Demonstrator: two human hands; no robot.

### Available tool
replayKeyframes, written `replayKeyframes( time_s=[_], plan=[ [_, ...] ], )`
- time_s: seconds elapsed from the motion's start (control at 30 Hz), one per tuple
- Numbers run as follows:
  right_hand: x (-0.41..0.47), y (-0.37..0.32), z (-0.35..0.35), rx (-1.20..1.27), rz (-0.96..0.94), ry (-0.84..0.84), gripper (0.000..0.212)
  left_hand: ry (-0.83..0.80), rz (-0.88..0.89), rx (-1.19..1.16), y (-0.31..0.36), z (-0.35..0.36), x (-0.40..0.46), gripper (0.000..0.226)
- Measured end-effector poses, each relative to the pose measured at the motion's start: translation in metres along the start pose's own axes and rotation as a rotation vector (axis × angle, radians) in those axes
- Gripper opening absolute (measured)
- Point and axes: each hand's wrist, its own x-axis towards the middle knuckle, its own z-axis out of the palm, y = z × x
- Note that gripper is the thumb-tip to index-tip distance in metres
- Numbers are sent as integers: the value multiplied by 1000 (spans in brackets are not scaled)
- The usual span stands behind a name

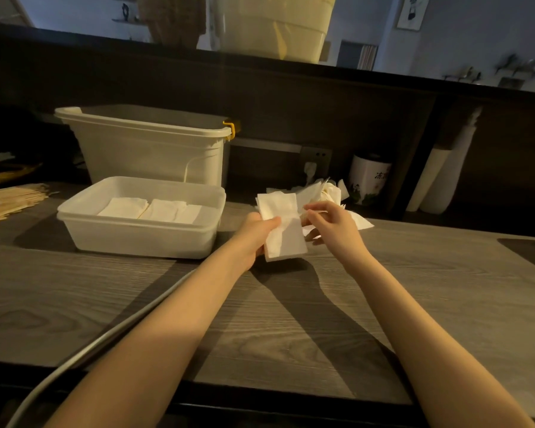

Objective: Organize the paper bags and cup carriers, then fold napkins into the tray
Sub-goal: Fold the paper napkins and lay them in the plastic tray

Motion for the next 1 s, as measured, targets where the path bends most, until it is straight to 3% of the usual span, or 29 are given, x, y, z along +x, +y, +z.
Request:
replayKeyframes(
  time_s=[0.13, 0.37, 0.5, 0.77, 1.0],
  plan=[
    [11, 13, -8, -135, -31, 101, 13, 92, 55, -21, 4, -4, 4, 35],
    [28, 15, -14, -467, -162, 153, 19, 163, 92, 2, 11, -9, 24, 38],
    [37, 15, -17, -693, -183, 52, 20, 157, 107, 14, 14, -3, 35, 37],
    [33, 41, -14, -741, -133, -145, 41, 153, 108, 4, 6, 0, 45, 36],
    [34, 52, -15, -869, -185, -76, 29, 116, 108, -13, 3, -5, 43, 37]
  ],
)
